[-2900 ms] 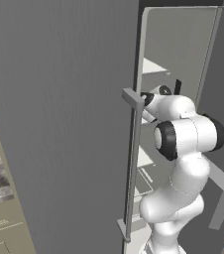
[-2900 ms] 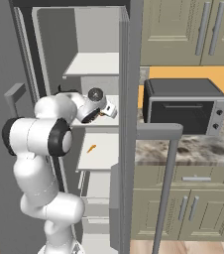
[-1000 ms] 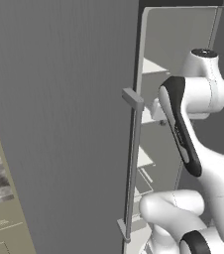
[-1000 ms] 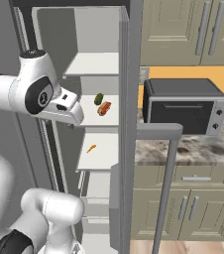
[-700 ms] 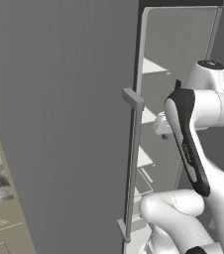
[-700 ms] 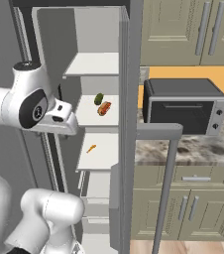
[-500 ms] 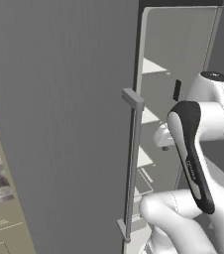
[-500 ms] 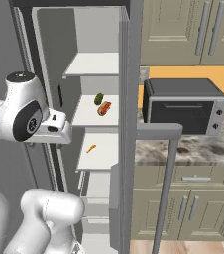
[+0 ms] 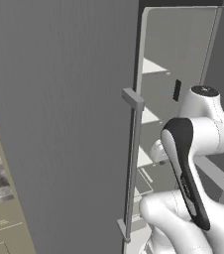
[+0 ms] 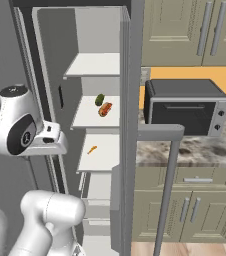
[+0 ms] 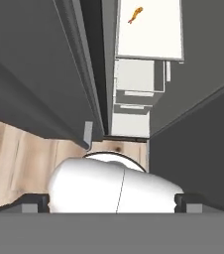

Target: Store the hot dog in the freezer for long-term storage. Close the freezer door after placing the cooked food.

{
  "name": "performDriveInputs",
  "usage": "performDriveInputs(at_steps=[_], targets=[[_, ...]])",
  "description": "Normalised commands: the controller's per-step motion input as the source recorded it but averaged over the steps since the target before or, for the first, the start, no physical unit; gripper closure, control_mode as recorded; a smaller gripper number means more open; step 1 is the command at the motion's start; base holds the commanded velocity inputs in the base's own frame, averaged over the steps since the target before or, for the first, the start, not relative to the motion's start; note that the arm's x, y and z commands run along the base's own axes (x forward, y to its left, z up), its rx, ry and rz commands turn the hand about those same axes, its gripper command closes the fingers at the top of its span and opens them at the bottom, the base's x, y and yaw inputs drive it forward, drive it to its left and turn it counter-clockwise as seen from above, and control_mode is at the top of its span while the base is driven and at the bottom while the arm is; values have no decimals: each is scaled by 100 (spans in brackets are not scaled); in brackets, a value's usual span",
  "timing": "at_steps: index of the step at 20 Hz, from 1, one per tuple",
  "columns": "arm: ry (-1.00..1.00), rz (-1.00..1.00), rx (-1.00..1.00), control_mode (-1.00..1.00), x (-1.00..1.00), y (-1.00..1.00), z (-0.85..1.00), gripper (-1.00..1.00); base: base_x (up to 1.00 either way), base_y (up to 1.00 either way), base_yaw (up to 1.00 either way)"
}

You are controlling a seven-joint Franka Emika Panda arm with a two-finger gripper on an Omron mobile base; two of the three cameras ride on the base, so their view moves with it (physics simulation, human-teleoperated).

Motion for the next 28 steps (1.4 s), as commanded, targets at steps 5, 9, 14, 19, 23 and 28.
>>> performDriveInputs(at_steps=[5,9,14,19,23,28], targets=[[7,-16,-13,-100,6,0,-29,-100,0,0,0],[2,-26,1,-100,34,-9,-26,-100,0,0,0],[9,-28,1,-100,31,-1,-29,-100,0,0,0],[0,-3,0,-100,0,-1,-9,-100,0,0,0],[0,0,0,-100,0,0,0,-100,0,0,0],[0,0,0,100,0,0,0,-100,-19,-8,0]])
